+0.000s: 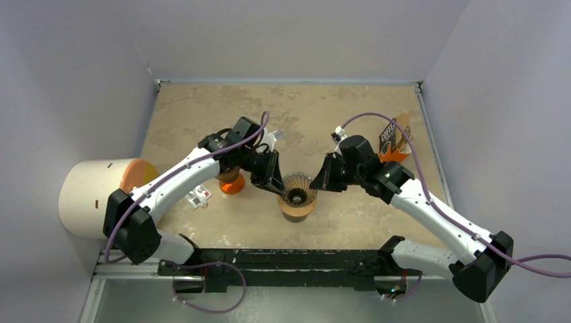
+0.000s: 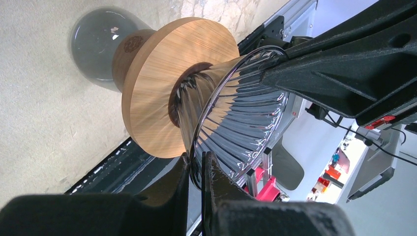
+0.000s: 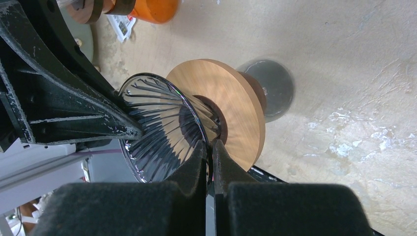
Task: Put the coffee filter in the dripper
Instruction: Place the coffee dripper in the dripper holder.
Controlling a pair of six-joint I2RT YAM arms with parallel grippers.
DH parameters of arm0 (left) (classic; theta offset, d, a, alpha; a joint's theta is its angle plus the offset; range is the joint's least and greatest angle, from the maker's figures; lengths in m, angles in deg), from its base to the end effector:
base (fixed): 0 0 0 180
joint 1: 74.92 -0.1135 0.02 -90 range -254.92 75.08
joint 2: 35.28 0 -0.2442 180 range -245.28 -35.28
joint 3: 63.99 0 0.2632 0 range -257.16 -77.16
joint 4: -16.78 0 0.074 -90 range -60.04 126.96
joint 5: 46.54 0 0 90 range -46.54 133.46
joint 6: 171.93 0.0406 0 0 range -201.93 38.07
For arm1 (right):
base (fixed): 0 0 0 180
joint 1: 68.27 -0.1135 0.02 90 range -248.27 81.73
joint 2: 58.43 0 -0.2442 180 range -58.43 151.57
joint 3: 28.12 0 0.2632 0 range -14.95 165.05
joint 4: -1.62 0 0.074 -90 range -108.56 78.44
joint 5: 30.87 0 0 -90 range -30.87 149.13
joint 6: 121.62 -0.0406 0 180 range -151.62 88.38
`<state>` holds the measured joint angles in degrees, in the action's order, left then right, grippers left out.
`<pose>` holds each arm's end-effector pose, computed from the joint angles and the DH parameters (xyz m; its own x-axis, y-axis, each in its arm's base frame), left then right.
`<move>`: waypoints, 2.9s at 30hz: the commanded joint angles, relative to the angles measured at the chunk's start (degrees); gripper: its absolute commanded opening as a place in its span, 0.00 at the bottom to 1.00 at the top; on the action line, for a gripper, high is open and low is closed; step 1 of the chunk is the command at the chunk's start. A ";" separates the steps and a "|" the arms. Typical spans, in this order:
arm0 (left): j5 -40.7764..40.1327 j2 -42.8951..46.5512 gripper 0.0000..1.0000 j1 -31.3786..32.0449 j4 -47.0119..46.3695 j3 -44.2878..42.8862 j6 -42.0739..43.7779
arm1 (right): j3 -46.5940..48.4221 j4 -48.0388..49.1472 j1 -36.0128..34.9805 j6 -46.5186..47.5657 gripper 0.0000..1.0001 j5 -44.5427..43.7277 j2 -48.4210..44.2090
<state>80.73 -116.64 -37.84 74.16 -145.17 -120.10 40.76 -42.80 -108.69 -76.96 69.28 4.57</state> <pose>0.2273 -0.2026 0.2644 -0.9860 0.1287 -0.1059 0.1649 0.6596 -0.7333 0.1934 0.1741 0.2870 -0.8620 0.1855 -0.4717 -0.1850 0.7513 0.6335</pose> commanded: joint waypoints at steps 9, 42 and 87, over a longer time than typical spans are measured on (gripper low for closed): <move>-2.38 -2.22 0.12 1.17 -0.63 0.30 5.90 | -1.93 -7.43 -1.02 1.63 0.02 -0.28 4.24; -4.76 -2.39 0.42 1.16 3.73 -7.70 8.93 | 8.19 -10.01 -0.97 2.70 0.42 -1.36 4.20; -45.62 18.22 0.65 1.15 0.97 -10.05 28.91 | 30.25 -15.55 12.99 36.64 0.67 -50.22 2.52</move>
<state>42.59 -102.98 -36.85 81.27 -158.79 -92.78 68.73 -61.36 -100.02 -44.94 22.33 6.41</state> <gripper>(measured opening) 0.633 0.662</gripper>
